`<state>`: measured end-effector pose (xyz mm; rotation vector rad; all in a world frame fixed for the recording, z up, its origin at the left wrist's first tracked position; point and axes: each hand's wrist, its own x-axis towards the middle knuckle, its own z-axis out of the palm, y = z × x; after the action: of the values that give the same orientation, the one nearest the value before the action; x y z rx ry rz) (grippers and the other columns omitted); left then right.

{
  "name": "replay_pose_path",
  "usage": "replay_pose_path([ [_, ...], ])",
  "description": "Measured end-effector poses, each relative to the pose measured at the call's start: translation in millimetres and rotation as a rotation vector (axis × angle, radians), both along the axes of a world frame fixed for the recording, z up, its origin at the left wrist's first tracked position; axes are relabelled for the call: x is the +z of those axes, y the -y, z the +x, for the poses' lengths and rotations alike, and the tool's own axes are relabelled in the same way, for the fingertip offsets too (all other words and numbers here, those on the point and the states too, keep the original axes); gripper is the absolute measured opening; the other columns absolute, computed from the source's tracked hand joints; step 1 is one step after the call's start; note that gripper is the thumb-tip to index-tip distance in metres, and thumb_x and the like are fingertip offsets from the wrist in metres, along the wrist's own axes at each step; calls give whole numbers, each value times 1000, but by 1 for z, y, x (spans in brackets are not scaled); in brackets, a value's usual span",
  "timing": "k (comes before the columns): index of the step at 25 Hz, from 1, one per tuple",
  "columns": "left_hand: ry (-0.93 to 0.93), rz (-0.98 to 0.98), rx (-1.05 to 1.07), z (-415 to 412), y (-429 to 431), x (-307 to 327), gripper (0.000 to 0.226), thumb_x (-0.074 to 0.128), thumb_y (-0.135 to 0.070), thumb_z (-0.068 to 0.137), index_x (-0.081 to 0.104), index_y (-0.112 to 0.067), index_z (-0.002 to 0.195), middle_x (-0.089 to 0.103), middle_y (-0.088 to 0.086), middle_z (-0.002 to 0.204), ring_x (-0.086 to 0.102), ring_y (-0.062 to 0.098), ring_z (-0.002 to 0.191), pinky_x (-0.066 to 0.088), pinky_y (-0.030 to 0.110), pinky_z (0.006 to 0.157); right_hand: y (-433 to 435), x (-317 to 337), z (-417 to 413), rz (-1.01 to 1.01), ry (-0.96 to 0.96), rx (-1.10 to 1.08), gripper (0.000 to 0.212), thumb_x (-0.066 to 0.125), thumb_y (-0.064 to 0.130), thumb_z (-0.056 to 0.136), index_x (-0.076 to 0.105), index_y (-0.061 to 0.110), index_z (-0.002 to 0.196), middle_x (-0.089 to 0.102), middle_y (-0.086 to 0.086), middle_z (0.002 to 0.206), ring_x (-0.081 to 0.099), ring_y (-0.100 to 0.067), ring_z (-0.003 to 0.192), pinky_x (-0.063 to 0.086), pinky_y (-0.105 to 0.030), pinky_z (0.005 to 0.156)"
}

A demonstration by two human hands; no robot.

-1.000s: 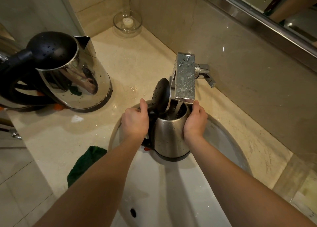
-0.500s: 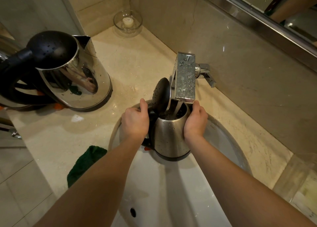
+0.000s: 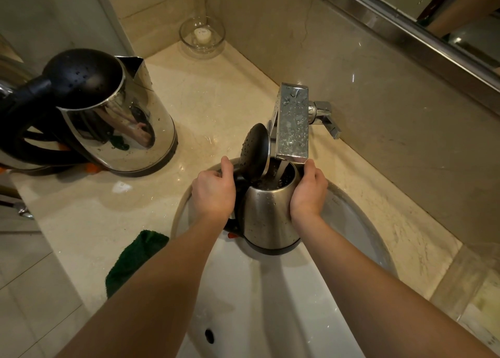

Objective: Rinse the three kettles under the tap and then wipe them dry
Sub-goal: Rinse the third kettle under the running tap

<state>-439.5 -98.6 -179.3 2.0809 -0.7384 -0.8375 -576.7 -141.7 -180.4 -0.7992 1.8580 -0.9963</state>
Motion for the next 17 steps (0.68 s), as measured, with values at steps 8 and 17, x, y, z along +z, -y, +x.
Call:
replay_pose_path([
  [8,40,18,-17,-3,-1,5,58,37,-51,100,42,-19,51,39,-2,47,35,12,42,33,27,48,-1,-1,-2,-9,8,3,42,39,45,98,59,15,78,63,-6,85,60,-28,88,46,-45,84],
  [17,0,10,0,-3,-2,9,58,39,-48,100,41,-19,51,39,-3,47,36,13,44,36,28,51,1,4,-1,16,26,17,38,36,45,100,56,20,78,58,1,83,56,-24,88,42,-42,85],
])
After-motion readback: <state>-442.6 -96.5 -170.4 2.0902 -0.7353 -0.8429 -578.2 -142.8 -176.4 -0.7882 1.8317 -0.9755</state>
